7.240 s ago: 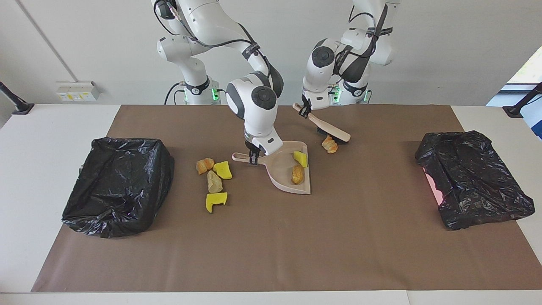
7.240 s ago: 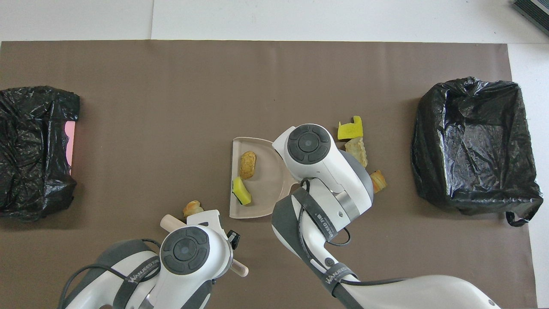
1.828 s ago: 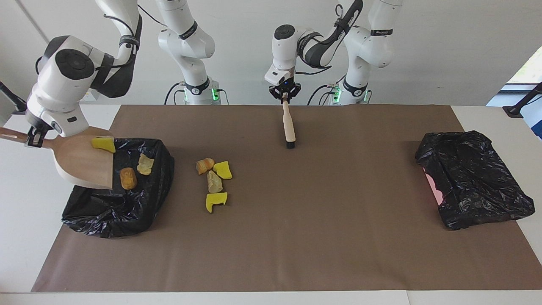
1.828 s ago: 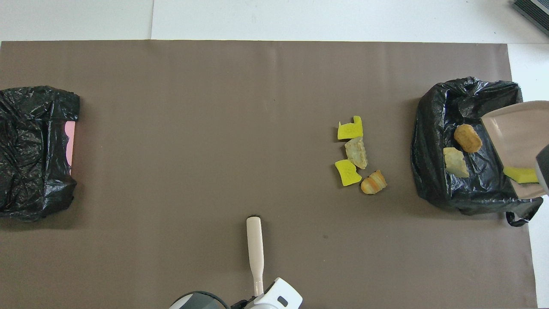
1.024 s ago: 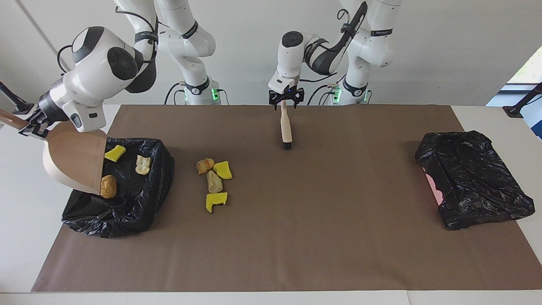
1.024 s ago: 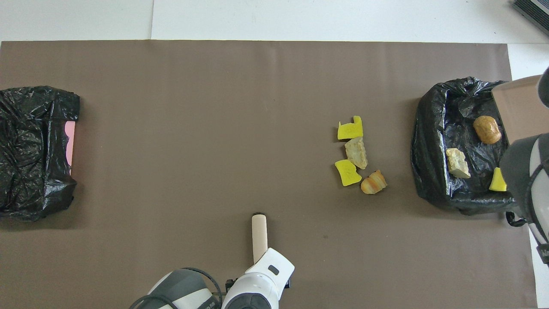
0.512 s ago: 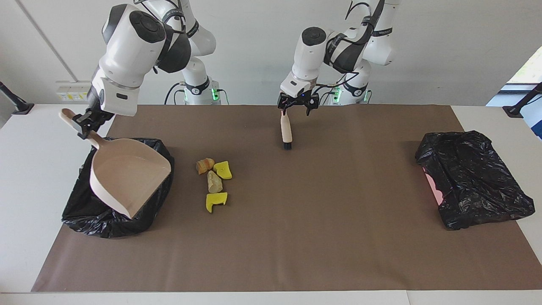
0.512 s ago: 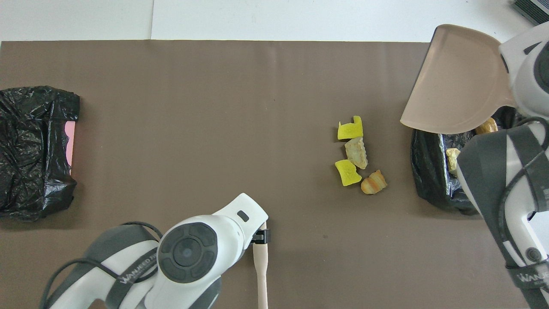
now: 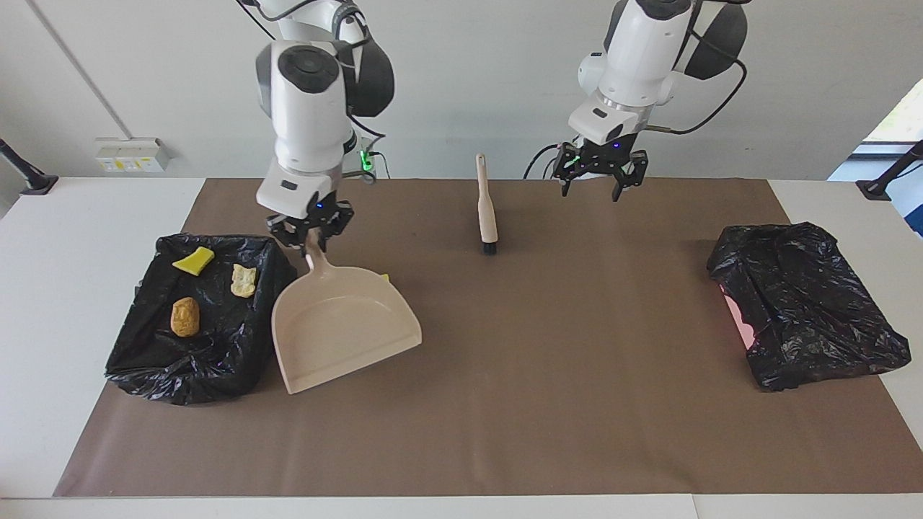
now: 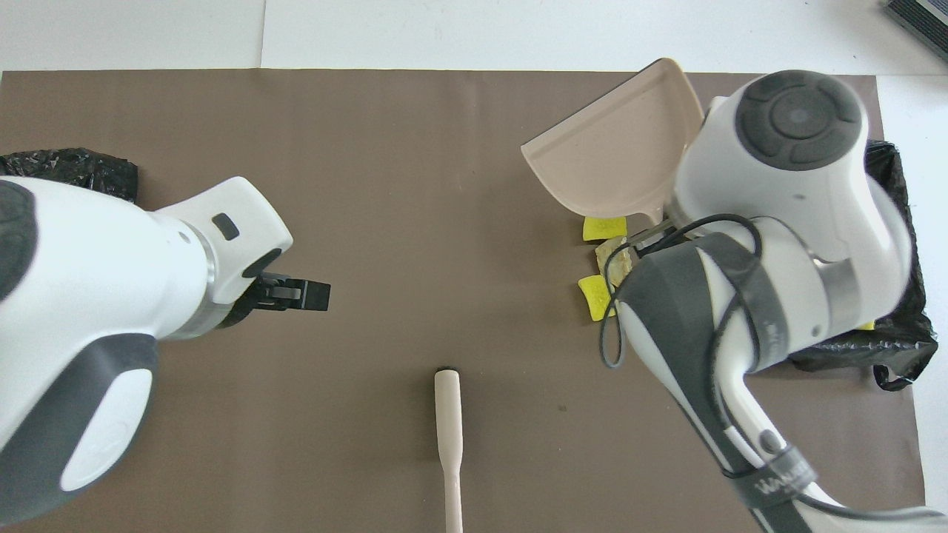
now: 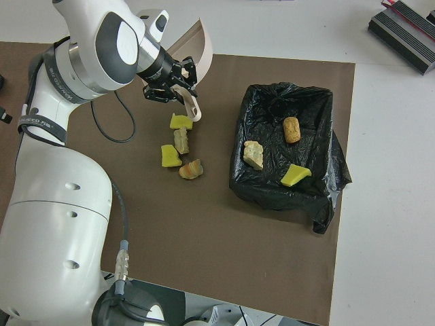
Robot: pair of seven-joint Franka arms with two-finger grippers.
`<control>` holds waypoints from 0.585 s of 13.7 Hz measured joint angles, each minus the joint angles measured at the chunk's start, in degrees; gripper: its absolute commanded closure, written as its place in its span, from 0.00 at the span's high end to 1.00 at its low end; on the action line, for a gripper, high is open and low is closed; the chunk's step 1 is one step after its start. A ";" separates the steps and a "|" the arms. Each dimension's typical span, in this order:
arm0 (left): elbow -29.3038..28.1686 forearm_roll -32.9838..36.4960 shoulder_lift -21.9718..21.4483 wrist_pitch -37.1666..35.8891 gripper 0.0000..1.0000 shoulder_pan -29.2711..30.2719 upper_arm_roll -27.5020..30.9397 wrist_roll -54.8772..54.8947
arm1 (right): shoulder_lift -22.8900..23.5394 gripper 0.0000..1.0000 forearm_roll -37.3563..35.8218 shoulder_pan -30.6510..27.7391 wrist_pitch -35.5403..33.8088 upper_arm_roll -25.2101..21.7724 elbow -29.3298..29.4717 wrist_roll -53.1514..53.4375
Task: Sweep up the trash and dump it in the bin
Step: 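Return the dustpan to the table with the right gripper and release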
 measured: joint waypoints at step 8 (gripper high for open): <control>12.03 0.02 0.74 -9.31 1.00 9.78 0.13 9.46 | 17.28 0.00 13.00 12.98 12.41 0.91 8.55 33.65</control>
